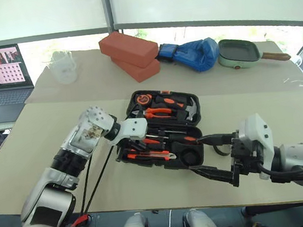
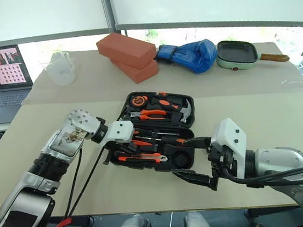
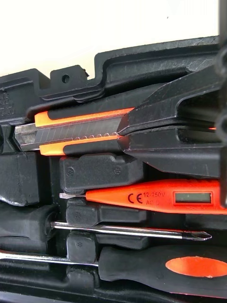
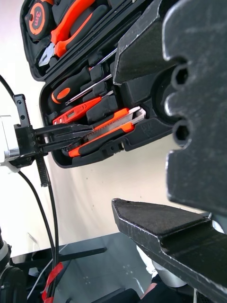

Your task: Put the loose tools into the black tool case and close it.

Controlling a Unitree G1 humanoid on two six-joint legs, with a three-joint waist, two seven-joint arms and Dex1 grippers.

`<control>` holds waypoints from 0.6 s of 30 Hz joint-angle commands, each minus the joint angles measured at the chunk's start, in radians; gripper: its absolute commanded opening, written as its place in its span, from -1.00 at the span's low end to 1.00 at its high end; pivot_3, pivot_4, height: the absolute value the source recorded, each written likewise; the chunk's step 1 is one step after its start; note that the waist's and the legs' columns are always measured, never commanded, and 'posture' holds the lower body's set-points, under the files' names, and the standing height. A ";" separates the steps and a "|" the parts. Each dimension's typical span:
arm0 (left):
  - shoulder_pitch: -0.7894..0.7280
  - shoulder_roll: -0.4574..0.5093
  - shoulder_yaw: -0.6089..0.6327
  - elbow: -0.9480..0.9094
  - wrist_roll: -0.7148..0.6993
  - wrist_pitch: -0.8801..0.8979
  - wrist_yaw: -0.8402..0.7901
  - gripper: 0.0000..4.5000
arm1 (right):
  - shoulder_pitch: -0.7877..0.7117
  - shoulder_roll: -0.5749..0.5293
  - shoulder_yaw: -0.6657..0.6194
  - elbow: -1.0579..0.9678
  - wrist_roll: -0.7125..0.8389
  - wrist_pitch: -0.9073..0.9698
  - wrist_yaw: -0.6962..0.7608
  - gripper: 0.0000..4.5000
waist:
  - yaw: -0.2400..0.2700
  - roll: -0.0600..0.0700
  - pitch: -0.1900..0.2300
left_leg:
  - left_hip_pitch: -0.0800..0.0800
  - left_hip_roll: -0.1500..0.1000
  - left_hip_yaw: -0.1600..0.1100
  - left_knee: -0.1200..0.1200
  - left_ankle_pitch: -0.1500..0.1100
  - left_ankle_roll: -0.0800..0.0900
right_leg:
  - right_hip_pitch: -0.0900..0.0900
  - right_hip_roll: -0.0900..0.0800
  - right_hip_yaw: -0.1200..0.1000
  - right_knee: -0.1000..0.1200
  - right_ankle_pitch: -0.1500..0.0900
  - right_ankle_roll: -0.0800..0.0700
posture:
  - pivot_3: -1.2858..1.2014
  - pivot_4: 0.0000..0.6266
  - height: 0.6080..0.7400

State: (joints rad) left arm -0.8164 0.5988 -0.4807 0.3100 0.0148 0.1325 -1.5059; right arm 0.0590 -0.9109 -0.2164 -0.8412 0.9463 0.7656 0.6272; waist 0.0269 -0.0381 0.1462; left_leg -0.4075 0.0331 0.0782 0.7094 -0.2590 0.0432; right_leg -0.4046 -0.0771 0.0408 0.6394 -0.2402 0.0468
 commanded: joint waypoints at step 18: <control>0.218 0.220 0.519 -0.592 -0.563 0.544 0.082 0.95 | 0.304 -0.194 -0.376 0.390 -0.298 -0.133 0.401 1.00 | -0.019 0.000 0.001 | -0.013 0.000 0.000 0.001 0.000 0.000 | -0.015 0.001 0.001 0.003 0.000 0.002 | 0.03 -0.52 0.98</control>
State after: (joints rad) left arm -0.6120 0.7931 0.0043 -0.2200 -0.5014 0.6543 -1.4334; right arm 0.4092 -1.0783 -0.6148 -0.4870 0.6823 0.6835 0.9972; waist 0.0084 -0.0376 0.1470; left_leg -0.4206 0.0334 0.0784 0.7100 -0.2591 0.0435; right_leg -0.4193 -0.0764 0.0417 0.6421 -0.2399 0.0491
